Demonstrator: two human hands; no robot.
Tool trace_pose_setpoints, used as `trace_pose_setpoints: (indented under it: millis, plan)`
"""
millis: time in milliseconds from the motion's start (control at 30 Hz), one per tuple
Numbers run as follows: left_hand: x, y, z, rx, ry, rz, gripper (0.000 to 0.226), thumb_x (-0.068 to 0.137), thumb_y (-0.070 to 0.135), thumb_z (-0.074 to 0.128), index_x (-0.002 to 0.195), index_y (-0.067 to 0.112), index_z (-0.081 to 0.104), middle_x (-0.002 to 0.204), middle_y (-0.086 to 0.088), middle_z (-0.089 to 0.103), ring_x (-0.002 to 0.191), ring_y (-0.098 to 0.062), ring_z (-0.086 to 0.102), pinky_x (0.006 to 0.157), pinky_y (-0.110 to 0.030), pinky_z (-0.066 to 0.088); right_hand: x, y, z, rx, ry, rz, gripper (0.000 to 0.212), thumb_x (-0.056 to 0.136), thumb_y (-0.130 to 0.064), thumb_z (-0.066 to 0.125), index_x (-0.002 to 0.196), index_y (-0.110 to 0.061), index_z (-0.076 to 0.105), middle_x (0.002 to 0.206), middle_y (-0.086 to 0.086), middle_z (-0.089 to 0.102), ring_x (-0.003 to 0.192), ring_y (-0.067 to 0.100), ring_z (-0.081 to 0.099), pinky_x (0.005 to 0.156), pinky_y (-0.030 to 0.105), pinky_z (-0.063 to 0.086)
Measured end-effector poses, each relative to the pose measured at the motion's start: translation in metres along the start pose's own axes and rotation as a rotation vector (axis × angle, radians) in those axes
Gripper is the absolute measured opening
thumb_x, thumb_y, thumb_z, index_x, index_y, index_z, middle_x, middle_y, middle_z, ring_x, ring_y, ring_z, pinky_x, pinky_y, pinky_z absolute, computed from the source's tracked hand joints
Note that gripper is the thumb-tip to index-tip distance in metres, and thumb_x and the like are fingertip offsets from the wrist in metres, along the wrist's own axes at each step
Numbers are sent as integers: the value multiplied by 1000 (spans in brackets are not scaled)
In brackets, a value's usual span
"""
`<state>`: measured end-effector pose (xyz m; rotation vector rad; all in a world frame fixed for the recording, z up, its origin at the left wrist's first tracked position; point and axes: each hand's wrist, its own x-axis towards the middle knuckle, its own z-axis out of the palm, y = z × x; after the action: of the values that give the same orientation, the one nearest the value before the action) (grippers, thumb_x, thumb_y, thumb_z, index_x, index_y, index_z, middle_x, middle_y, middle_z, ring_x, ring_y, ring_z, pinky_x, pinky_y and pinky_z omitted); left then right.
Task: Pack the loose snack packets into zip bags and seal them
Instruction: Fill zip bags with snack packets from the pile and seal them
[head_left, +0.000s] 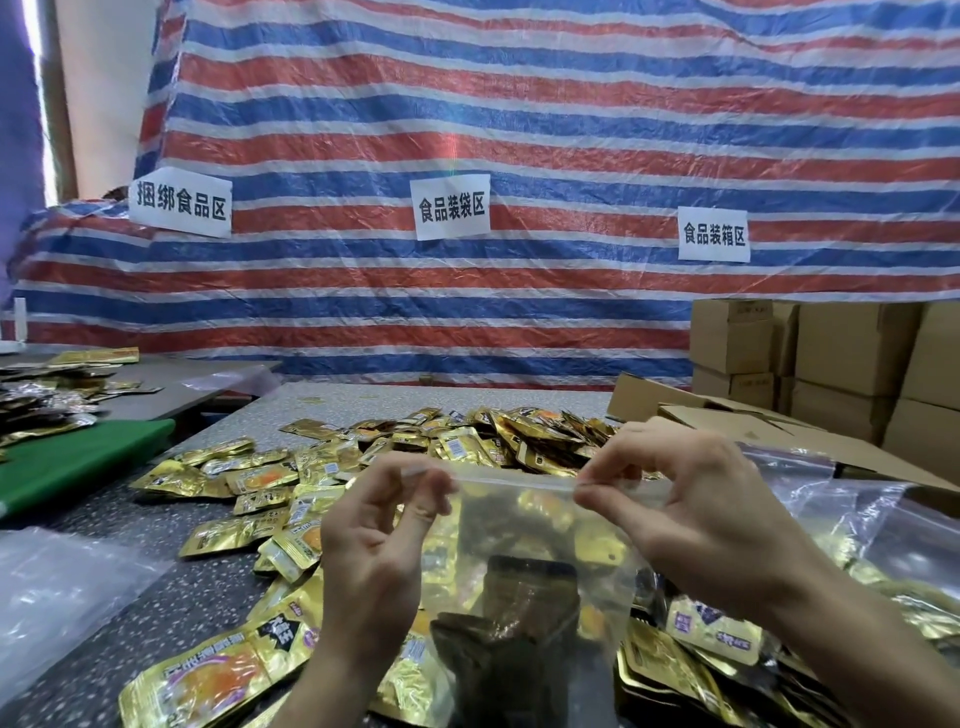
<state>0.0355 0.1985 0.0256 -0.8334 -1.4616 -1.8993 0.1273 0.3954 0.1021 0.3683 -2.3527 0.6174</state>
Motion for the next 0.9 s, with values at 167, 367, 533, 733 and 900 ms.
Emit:
trace_pose_setpoints:
  millis: [167,367,533,733,900]
  plan:
    - [2,-3,-6,-4,43,-9,12,90,26,64,81,21,69,76,-8,66,69,-17,61,69,-27,52,-5,8,-3,82,6,34,3,80,-29,79,79,-31,76,81,-21,71,81,2,65,70,21,52]
    - [1,-5,-3,17,23,-2,9,86,26,63,81,22,70,78,-3,68,70,-14,60,69,-27,52,-12,20,-8,93,45,62,9,80,-23,79,78,-31,75,80,-21,71,82,6,65,74,21,49]
    - [1,-8,-6,35,35,11,12,90,24,62,81,25,70,78,-7,67,69,-17,61,67,-32,51,-17,18,-9,237,93,70,11,71,-40,79,75,-30,78,75,-14,74,69,10,67,59,22,52]
    - [2,-8,-7,61,38,11,11,87,28,61,81,26,71,78,-10,66,69,-18,61,66,-39,51,-18,21,-10,322,169,128,26,59,-44,83,65,-20,77,65,-5,73,52,10,64,47,19,49]
    - [2,-11,-7,39,38,4,12,88,31,64,83,21,70,76,-9,65,66,-22,58,64,-30,50,-21,21,-11,345,195,167,33,55,-47,86,62,-18,72,59,2,69,44,10,58,41,18,44]
